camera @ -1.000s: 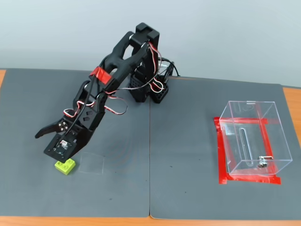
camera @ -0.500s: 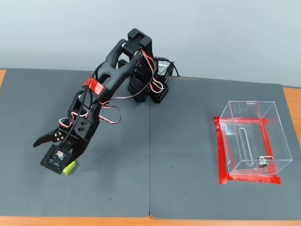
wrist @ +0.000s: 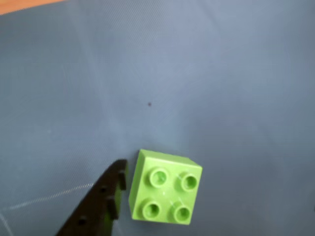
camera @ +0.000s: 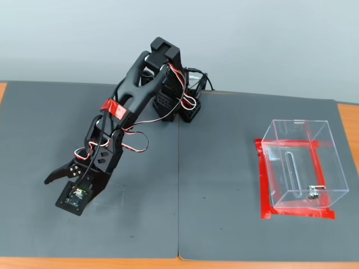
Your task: Pick the green lego block and place it into the transparent box
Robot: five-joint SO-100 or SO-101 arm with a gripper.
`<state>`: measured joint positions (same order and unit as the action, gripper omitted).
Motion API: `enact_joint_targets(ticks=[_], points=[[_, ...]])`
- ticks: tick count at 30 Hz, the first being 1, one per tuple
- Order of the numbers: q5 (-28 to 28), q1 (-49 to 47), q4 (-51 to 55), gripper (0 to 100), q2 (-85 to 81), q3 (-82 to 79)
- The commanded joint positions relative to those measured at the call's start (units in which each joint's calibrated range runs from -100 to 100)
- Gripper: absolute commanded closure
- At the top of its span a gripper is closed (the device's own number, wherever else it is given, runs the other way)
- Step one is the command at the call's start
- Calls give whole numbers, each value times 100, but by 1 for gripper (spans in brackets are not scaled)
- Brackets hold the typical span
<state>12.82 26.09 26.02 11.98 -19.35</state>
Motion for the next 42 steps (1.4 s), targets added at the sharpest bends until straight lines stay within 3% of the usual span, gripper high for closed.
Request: enact_joint_targets(ticks=[1,22,33,42], points=[[33,36,115,58,-58,122],[39,252,176,58,10,-267],[39,297,931,58,544,565],[127,267,966,58,570,601]])
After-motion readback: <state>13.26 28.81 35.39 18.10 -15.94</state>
